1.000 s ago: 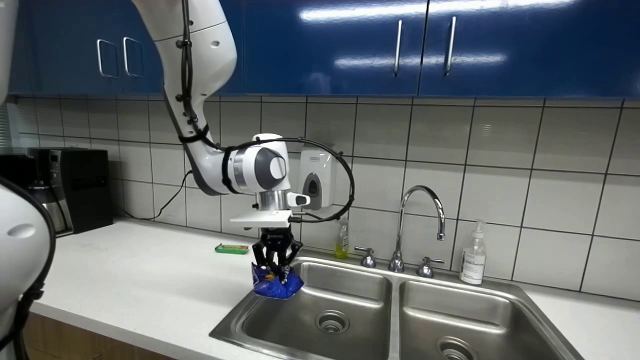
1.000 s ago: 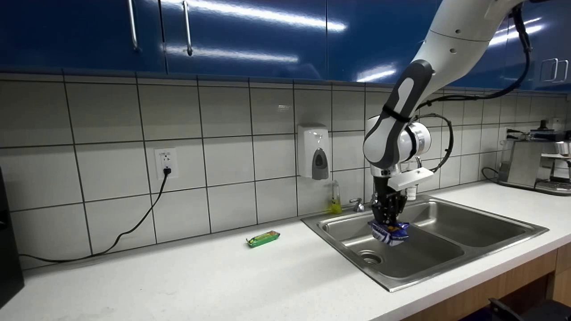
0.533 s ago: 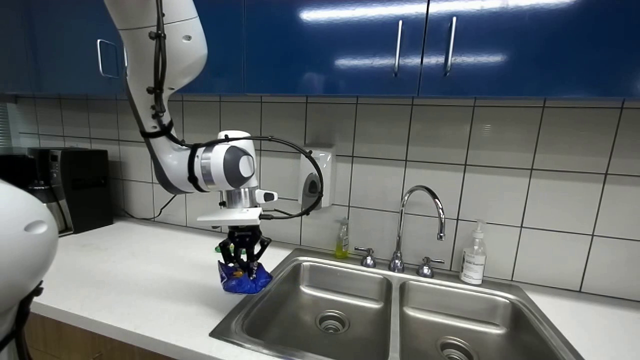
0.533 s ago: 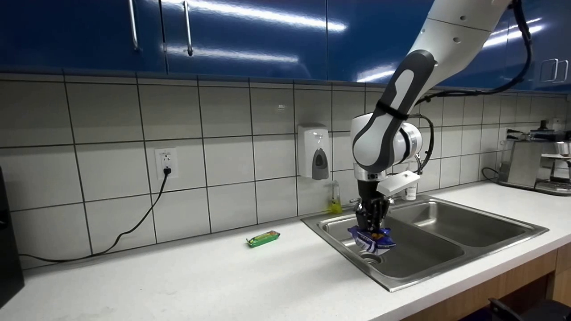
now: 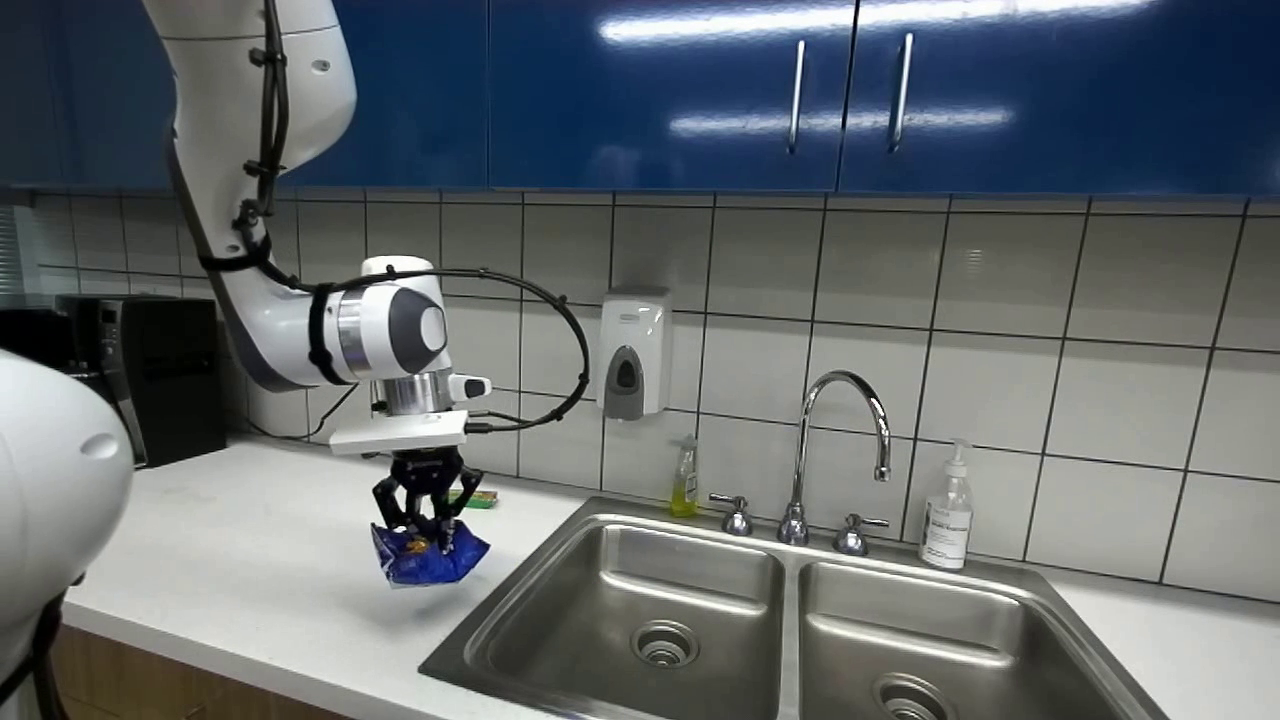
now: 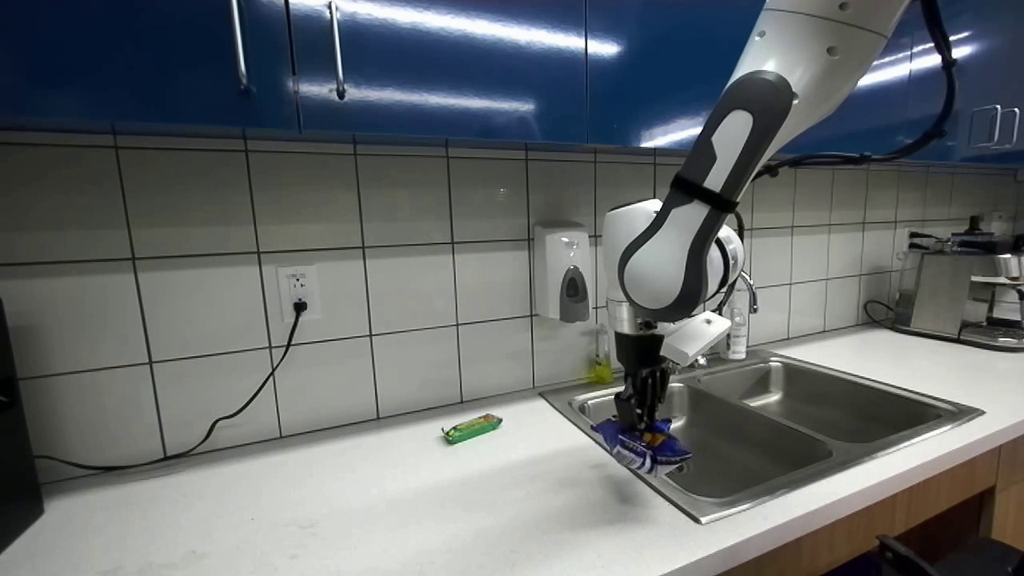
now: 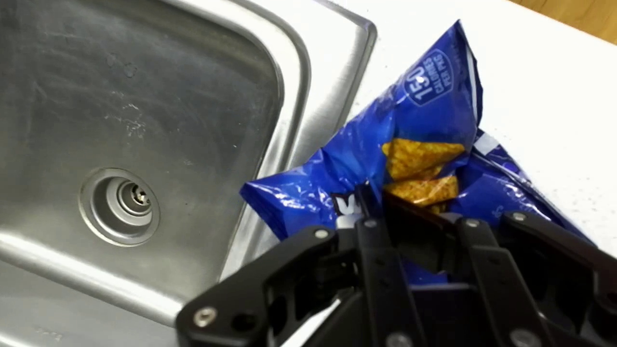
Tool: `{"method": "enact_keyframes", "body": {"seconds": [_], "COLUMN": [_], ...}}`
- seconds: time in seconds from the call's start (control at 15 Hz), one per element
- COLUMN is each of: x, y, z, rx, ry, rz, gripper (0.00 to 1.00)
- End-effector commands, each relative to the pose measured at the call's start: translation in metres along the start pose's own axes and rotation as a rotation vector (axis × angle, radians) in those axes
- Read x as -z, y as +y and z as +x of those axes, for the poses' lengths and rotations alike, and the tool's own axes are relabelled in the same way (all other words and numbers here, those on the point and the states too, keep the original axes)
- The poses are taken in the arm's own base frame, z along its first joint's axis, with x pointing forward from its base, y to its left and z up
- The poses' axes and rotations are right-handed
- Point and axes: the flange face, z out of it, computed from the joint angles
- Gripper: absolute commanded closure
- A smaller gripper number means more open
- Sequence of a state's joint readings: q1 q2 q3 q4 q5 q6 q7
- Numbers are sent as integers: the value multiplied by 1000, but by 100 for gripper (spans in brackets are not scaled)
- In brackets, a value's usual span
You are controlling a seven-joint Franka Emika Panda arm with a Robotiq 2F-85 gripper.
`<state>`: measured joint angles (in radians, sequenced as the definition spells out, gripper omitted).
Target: Remove the blue snack packet from the sink
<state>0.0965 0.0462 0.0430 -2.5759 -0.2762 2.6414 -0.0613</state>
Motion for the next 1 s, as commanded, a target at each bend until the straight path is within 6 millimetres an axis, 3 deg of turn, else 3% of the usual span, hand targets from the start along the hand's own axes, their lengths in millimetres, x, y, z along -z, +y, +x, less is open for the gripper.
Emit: {"method": "enact_keyframes", "body": {"seconds": [0.0,0.4,0.93], "x": [10,2,-8], "y": [-29,-68,-89], "z": [-8,-10,-4], "rx": [85,162,201], "ry": [36,41,62], "rz": [-7,3,-6], "gripper": [99,99,99]}}
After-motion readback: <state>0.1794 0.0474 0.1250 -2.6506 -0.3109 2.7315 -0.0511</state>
